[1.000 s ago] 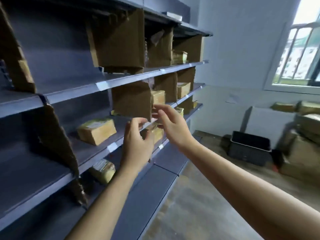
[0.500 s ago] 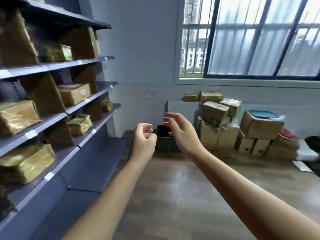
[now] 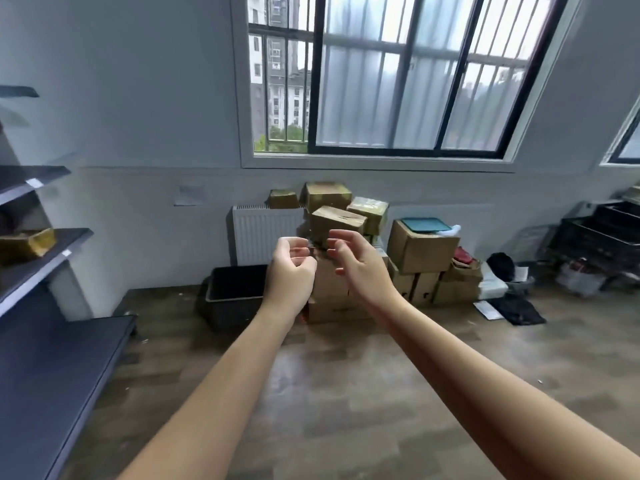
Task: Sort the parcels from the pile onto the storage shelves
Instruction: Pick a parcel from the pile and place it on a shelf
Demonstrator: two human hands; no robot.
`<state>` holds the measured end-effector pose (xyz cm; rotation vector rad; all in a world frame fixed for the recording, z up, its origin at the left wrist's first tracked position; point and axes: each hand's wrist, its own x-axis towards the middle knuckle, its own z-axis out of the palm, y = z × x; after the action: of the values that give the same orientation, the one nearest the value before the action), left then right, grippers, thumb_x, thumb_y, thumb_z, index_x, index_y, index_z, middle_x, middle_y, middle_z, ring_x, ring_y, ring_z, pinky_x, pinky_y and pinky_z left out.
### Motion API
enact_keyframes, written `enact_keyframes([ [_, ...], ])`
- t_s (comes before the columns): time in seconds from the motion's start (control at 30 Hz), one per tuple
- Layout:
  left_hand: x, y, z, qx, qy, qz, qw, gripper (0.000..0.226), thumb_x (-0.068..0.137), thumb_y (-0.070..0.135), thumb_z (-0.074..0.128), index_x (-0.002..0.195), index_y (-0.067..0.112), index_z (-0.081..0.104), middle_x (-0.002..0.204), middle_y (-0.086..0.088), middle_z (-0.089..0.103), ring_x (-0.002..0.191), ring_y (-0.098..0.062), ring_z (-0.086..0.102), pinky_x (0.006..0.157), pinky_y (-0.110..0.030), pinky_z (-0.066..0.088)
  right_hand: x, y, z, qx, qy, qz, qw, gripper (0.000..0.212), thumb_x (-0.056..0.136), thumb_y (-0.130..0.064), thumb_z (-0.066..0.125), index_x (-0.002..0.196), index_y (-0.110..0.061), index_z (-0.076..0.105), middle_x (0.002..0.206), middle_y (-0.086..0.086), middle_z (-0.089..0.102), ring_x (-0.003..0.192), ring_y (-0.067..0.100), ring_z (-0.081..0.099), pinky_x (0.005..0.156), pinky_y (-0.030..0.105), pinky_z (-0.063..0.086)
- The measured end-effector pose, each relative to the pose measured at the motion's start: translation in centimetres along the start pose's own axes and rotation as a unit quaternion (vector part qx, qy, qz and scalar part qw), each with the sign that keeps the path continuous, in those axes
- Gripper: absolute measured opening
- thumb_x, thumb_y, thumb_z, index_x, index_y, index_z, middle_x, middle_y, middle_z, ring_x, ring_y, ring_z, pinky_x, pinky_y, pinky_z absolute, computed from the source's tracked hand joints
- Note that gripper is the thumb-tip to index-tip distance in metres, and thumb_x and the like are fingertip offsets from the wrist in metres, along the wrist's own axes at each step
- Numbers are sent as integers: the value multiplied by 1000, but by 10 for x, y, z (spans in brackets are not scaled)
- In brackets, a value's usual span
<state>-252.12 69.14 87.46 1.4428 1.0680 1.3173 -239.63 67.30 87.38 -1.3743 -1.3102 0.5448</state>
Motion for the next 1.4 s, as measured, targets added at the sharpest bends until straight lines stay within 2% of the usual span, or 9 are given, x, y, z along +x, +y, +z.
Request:
enact_keyframes([
  [0.2,126,-27,65,9,-42,-11,999,23,92,8,54,110,22,55,106,4,62,101,-11,59,86,-32,53,120,48,-20,-23,36,18,999,24,100,-28,46,120,-31,59,118,-5,67,109,14,64,97,48,52],
  [0.37,203,-57,117,16,-73,-27,997,22,93,7,53,111,20,55,107,2,61,102,-11,58,79,-25,49,201,102,-42,-28,52,42,997,28,97,-34,46,121,-31,59,121,-6,66,113,13,63,98,50,51],
  [0.63,344,-114,227,66,-93,-61,992,23,95,12,52,117,20,54,111,0,61,104,-16,58,83,-31,52,358,205,-89,-3,55,61,997,28,102,-28,45,126,-26,58,121,-4,65,114,13,61,100,46,50],
  [0.87,478,-155,332,66,-76,-127,987,23,97,14,51,119,20,54,112,-1,60,104,-16,57,85,-33,54,496,294,-138,-23,21,75,997,31,103,-25,45,132,-20,56,121,-5,63,115,12,59,91,22,49],
  [0.97,522,-176,365,60,-75,-153,983,23,97,12,51,119,19,54,111,-1,60,102,-14,57,78,-29,53,548,329,-147,-23,19,98,995,31,103,-25,45,131,-20,57,122,-2,64,115,14,60,99,38,51],
  [1.03,552,-191,382,60,-75,-168,981,21,97,13,52,118,20,53,111,-1,60,103,-15,56,86,-34,54,580,350,-149,-23,13,112,993,31,103,-26,45,131,-20,57,124,-2,64,116,15,60,101,43,50],
  [1.2,637,-240,416,58,-66,-215,973,17,99,18,52,116,22,51,117,-3,58,110,-18,56,94,-39,53,663,402,-145,-42,-11,122,992,30,104,-25,44,132,-21,55,121,-6,61,117,13,57,99,30,48],
  [1.33,714,-296,437,7,-32,-285,958,35,99,16,51,133,16,43,123,-6,51,112,-21,54,93,-38,53,738,458,-126,-67,-34,139,987,31,103,-28,44,131,-22,55,124,-3,62,118,13,58,101,39,49],
  [1.4,755,-329,446,-9,-12,-325,946,40,99,16,50,137,15,40,128,-7,48,115,-23,52,95,-40,53,775,487,-113,-84,-49,143,985,30,103,-26,44,131,-21,56,122,-6,61,118,13,58,100,35,48],
])
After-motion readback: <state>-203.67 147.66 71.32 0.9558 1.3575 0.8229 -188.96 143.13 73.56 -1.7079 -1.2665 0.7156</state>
